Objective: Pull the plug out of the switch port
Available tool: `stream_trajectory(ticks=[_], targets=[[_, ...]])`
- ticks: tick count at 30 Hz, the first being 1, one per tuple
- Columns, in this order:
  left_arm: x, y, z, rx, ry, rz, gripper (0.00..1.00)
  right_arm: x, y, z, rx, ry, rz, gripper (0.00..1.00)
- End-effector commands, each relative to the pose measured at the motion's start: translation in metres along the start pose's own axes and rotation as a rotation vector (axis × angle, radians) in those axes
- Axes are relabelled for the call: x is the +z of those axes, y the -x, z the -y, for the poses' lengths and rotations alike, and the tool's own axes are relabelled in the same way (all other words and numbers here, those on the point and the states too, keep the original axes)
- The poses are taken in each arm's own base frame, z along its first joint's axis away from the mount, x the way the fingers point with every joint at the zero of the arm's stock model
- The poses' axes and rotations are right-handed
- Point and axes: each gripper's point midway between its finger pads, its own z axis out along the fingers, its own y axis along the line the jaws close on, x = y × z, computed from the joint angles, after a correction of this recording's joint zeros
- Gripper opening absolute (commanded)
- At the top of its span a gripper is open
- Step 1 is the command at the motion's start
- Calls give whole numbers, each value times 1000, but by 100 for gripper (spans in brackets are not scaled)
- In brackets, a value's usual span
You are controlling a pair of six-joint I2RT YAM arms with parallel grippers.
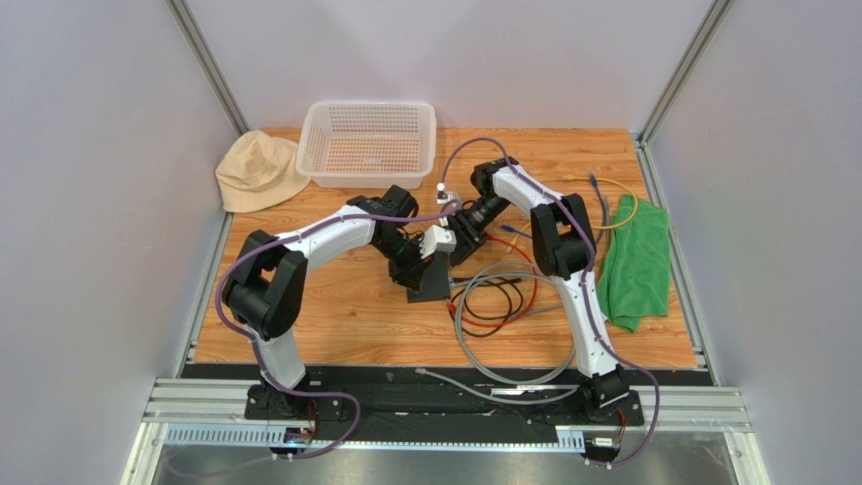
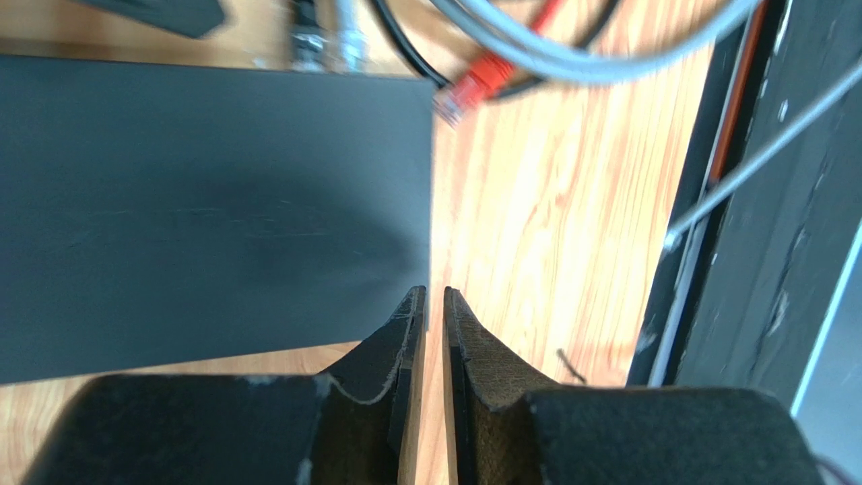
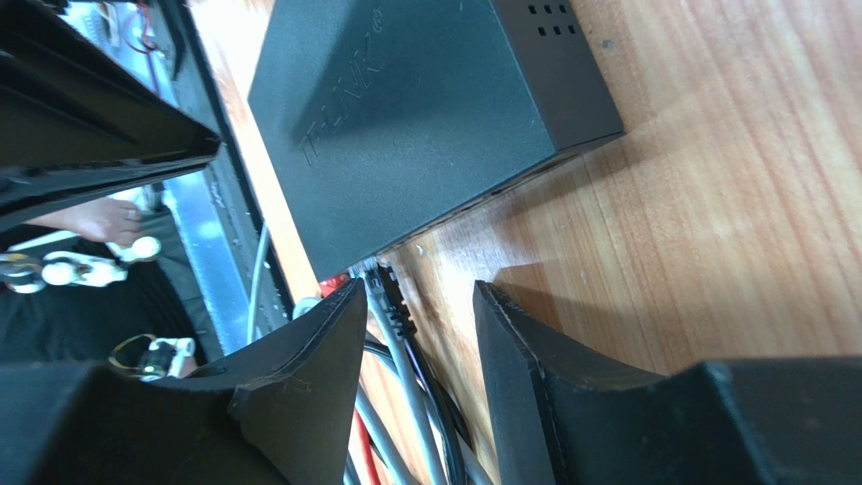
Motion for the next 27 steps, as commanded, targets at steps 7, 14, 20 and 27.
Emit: stream_trajectory(ticks=[7,14,20,27], targets=[[10,-39,-2,228,-49,-200,18,9,-39,-24,182,119,-124,51],[12,-36,-37,173,119,-227,18,11,-46,-25,190,115,-146,50],[-1,-18,-66,168,258,-205,17,13,-45,-21,205,111,-149,50],[-16,0,-52,157,214,-139,14,17,-42,-14,226,106,-147,47]])
